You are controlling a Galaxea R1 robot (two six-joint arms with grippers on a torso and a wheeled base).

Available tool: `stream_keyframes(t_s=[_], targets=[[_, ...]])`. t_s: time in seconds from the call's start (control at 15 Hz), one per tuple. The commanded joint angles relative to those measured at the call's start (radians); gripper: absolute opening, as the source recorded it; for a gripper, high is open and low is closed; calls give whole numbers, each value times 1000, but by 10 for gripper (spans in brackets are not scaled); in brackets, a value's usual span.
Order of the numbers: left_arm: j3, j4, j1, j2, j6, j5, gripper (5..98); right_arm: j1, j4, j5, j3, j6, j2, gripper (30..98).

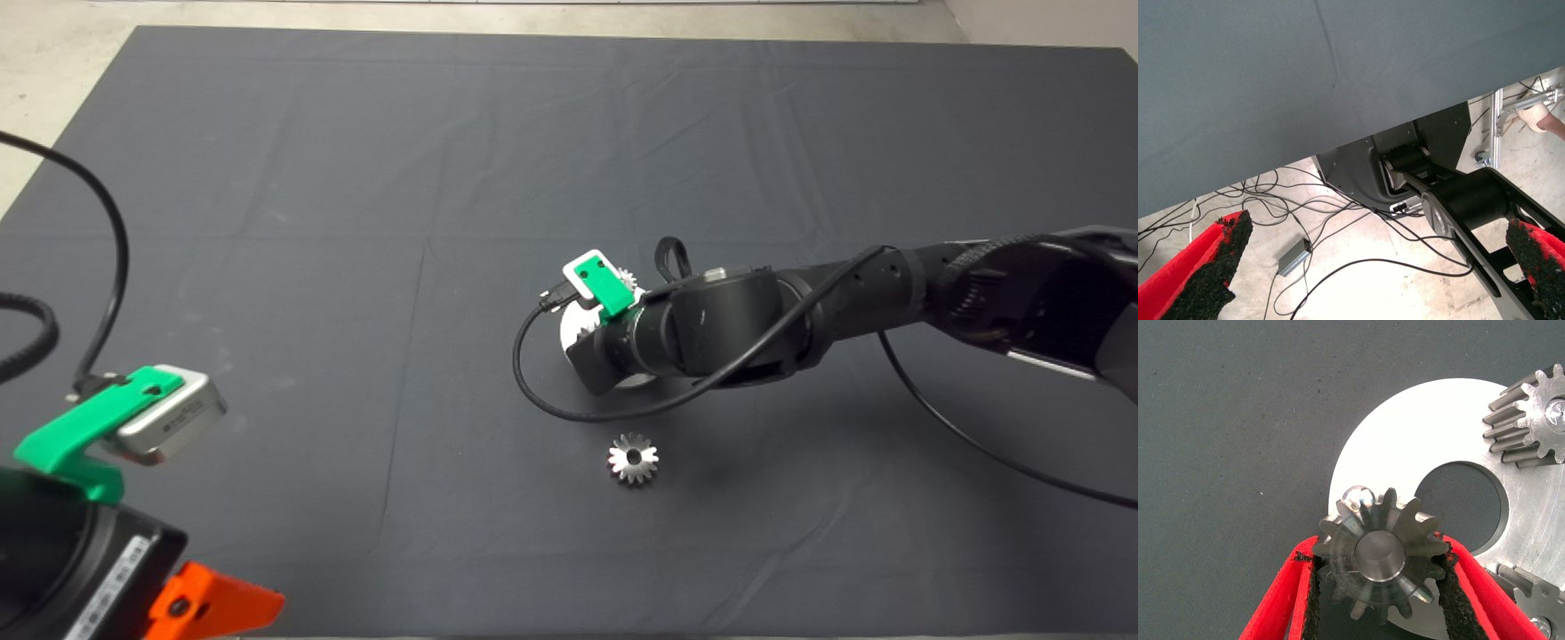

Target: Remove an incorrectly installed larger gear and replace it with the correct smaller gear

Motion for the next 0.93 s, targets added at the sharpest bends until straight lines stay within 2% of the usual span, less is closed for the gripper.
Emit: stream_keyframes(t_s=[0.0,0.4,0.87], targets=[[11,-16,-2,-2,-4,1,976,19,-52,-27,-4,-1,9,396],[11,-16,-2,-2,-4,1,976,16,-68,-26,-14,-1,11,396],[11,-16,-2,-3,-4,1,976,15,-70,-24,-47,1,54,396]])
